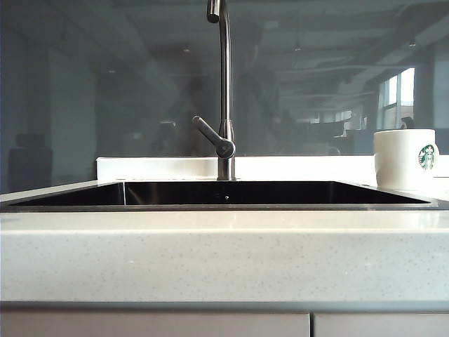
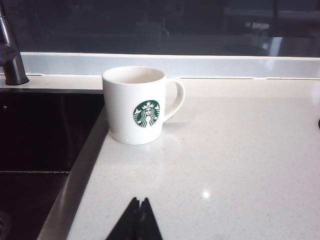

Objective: Pick up the mug next to the sink, go to the faucet to get some water, pour the water into the sink, and finally put the mug back to its place.

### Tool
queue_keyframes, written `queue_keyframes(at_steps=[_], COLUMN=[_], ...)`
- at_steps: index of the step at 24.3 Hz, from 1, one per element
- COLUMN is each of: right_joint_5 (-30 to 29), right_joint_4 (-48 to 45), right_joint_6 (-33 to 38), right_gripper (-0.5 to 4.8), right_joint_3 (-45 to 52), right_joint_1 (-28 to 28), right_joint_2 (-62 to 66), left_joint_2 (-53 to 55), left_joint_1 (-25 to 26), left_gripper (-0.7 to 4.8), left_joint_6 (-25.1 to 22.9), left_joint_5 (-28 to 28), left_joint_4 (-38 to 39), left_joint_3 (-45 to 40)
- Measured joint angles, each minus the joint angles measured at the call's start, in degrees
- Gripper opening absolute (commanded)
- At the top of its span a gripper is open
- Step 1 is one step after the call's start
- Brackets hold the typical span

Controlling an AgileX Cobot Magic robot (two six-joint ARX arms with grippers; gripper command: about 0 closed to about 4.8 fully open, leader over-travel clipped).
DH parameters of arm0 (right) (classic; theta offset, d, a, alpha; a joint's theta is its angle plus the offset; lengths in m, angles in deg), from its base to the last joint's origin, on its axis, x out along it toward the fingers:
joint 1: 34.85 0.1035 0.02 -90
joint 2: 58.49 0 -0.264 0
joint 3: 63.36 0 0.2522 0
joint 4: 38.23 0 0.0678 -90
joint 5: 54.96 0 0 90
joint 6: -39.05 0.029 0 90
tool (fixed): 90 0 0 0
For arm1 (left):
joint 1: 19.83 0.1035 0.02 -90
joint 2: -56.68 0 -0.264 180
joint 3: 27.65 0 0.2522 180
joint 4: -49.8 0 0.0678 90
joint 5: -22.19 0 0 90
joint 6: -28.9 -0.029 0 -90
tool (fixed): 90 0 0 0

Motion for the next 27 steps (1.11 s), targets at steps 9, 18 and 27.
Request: queue_keyframes(at_steps=[9, 18, 27], right_joint_5=[-2.93, 7.48, -6.49], right_joint_4=[-3.13, -13.57, -26.80], right_joint_6=[0.52, 4.28, -2.89], right_gripper=[-0.06, -0.06, -0.06], right_joint_3=[0.00, -17.29, -34.01], right_joint_1=[0.00, -0.24, -9.49], right_joint_2=[0.00, 18.75, 62.14], left_joint_2=[0.00, 1.68, 34.16], left_joint_1=[0.00, -0.02, -0.02], left_gripper=[-0.03, -0.04, -0.05], left_joint_6=[0.00, 8.20, 7.32], left_joint_5=[0.00, -2.91, -11.13], left_joint_4=[0.00, -5.57, -23.93], left_joint_3=[0.00, 2.67, 11.58])
